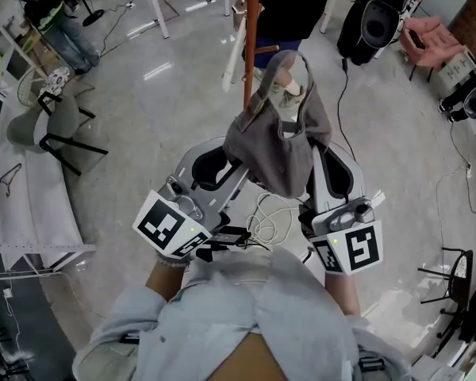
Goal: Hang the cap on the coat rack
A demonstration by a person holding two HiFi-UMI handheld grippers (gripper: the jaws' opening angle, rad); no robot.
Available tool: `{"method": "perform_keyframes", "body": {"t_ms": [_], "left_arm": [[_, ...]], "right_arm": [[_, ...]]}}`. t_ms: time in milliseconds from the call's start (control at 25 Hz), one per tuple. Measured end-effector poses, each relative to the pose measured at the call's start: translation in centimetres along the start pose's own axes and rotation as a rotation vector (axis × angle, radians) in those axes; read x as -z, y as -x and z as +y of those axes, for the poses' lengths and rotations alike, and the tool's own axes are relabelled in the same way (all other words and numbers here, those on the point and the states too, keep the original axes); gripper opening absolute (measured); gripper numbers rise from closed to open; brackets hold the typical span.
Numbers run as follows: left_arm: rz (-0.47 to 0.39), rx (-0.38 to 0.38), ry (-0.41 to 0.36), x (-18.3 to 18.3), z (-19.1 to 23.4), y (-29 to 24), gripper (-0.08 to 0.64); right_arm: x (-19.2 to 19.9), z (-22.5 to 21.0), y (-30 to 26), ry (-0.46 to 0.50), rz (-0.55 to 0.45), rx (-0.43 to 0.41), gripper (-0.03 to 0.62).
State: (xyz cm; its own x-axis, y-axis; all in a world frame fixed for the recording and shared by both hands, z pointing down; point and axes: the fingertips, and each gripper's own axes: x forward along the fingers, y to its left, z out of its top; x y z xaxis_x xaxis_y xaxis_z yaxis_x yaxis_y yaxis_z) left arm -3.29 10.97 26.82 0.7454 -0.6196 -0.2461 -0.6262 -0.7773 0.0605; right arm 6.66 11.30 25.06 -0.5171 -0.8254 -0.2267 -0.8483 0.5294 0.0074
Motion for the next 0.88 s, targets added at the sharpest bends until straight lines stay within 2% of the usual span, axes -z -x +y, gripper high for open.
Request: {"method": "perform_keyframes", "body": {"t_ms": [160,360,880], "left_arm": [[-0.005,-0.006,-0.01,-0.2,-0.6,-0.3,0.091],[-0.008,-0.024,-0.017,-0.1,-1.7,-0.8,0.091],[-0.008,-0.063,-0.039,0.8,-4.0,-1.3,0.091]], "right_arm": [[-0.4,-0.5,0.5,-0.038,-0.023,-0.006,0.014],[-0.7,-1.1,1.3,-0.015,-0.02,-0.017,0.014],[-0.2,-2.4,3.2,-0.047,-0.023,-0.056,0.014]]}}
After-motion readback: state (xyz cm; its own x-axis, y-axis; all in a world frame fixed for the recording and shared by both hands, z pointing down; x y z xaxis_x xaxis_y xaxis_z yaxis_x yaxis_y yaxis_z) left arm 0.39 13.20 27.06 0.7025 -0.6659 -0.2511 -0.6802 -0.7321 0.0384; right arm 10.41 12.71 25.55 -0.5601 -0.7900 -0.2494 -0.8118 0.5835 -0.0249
